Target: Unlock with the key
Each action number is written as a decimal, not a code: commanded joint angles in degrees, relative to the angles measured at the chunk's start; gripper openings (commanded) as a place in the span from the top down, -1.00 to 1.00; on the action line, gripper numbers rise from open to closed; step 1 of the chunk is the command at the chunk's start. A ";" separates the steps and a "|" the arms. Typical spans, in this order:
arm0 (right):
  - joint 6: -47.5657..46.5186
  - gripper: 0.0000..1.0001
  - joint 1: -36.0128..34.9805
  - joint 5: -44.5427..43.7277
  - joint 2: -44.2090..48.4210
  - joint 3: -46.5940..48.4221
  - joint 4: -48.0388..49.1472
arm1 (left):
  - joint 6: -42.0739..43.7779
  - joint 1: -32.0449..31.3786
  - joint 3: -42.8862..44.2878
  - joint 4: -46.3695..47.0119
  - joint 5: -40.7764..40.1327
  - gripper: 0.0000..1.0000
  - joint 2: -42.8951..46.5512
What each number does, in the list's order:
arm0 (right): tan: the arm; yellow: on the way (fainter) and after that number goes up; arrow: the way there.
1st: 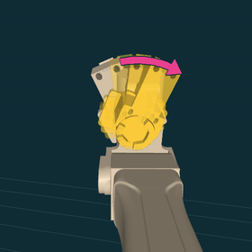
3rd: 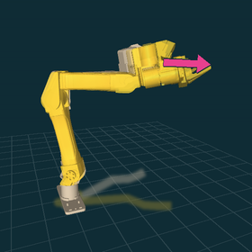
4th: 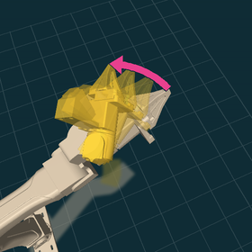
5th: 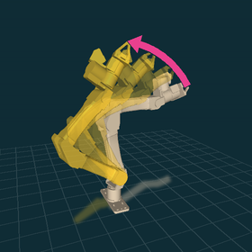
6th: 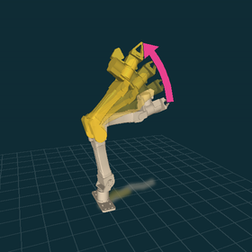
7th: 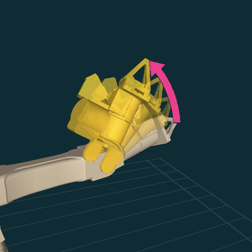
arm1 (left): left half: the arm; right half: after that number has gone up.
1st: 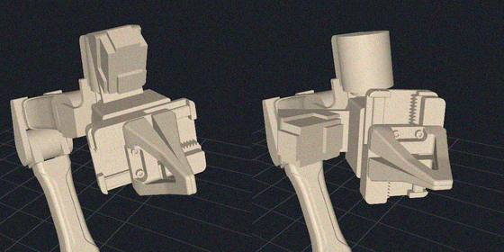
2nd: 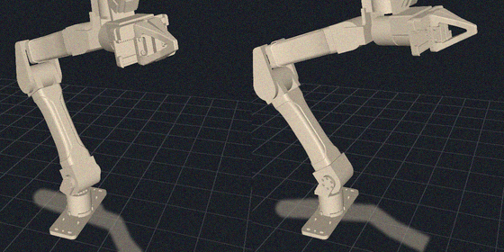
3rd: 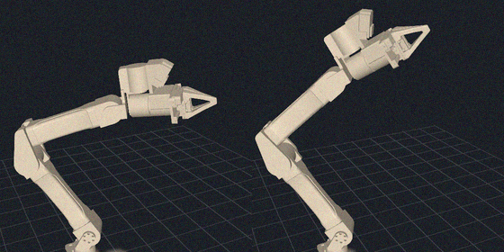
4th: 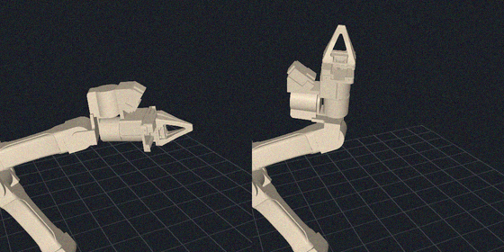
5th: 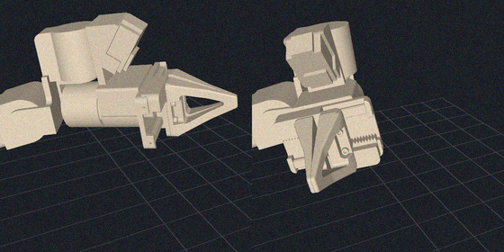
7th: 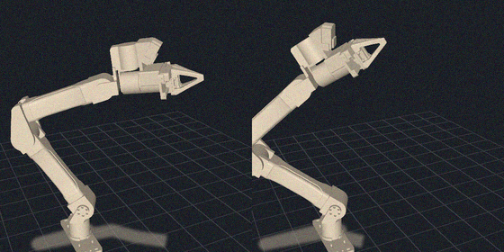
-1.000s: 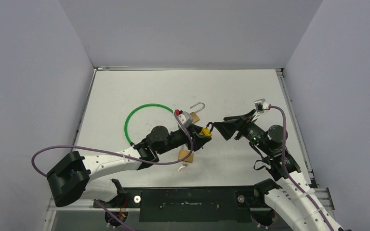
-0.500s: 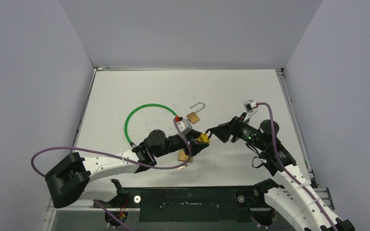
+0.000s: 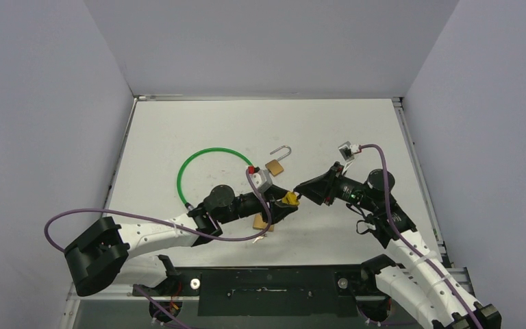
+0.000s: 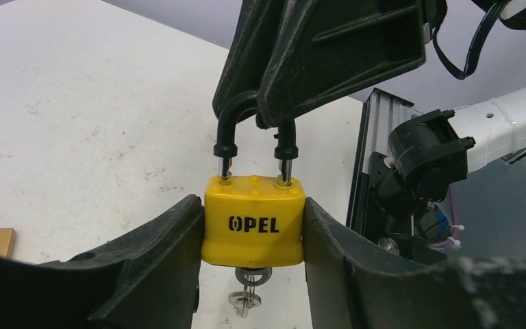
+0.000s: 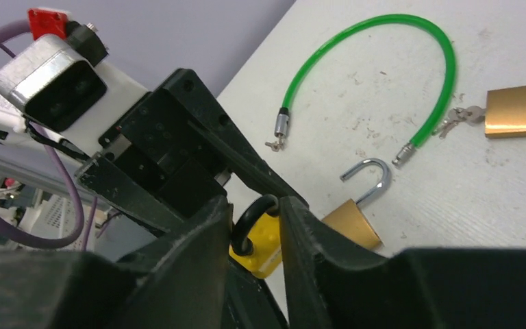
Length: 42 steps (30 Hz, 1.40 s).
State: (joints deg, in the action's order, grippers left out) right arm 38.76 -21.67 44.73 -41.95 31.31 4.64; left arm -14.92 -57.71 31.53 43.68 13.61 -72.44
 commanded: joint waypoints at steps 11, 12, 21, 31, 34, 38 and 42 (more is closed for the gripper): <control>6.40 1.00 0.49 8.18 -0.38 -4.77 17.94 | -7.81 1.21 5.19 4.64 7.55 0.21 -2.38; 7.04 1.00 0.49 8.11 -0.33 -5.33 19.11 | -8.97 1.68 5.46 4.47 8.79 -0.18 -2.88; 7.99 1.00 1.37 1.31 0.48 -7.49 17.26 | -6.82 2.34 4.76 -3.74 1.74 -0.95 -2.62; 13.41 1.00 2.25 0.67 1.50 -10.75 23.26 | -7.19 2.42 2.14 2.92 8.72 -0.63 -4.96; 15.17 1.00 2.25 1.75 0.97 -11.54 26.53 | -9.28 2.38 2.58 9.06 14.80 -0.41 -8.02; 17.06 1.00 2.32 2.54 0.86 -12.06 29.41 | -12.80 2.41 4.48 13.68 21.53 -0.23 -12.97; 16.75 1.00 2.50 1.70 1.32 -11.96 28.37 | -16.36 2.74 6.21 16.92 25.63 -0.10 -16.45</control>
State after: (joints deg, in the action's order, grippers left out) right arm 54.35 -19.81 47.44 -41.43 18.52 25.06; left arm -26.87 -55.27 34.41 52.80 30.96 -86.80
